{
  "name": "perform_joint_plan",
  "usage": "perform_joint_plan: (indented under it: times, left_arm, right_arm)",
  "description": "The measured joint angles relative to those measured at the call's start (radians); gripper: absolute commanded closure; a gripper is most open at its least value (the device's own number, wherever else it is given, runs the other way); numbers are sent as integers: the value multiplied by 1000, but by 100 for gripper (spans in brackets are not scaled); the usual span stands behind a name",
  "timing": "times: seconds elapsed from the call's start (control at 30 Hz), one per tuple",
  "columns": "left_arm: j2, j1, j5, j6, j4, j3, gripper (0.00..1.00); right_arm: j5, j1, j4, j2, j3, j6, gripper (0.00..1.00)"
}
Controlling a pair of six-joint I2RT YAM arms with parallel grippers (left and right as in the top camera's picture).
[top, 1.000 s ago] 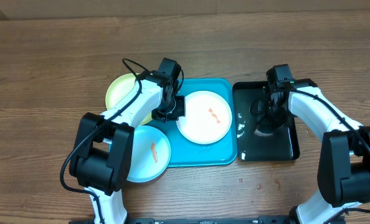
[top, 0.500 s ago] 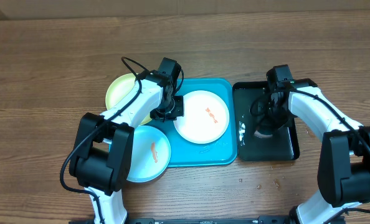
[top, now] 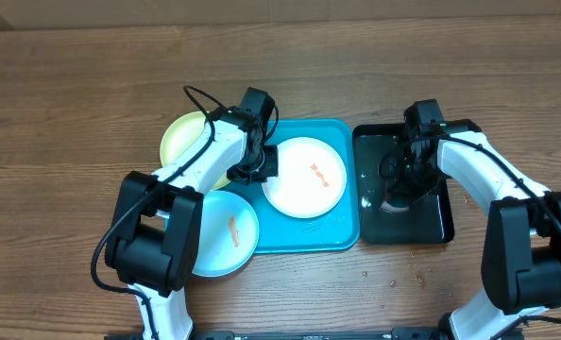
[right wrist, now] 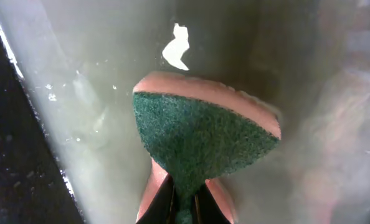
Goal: Clean dirty plates on tray and stack at the side
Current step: 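Dip and rub the green sponge in the black water basin with right gripper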
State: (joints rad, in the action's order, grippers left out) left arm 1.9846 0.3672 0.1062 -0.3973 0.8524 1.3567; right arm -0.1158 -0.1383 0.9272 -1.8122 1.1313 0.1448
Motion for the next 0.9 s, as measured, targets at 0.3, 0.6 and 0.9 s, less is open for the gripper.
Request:
perform_joint_plan:
  times: [0.3,0.6,0.9]
  left_arm:
    - [0,0,-11,5,0,0,85]
    - [0,0,-22,7,-4,0,96]
    - [0,6,-26,8,-6,0,96]
  right_arm:
    - [1,0,-35,0,3,-33,96]
    - [25,0,-1,0,47,-41,96]
    - [56,0,86,0,95,-42,96]
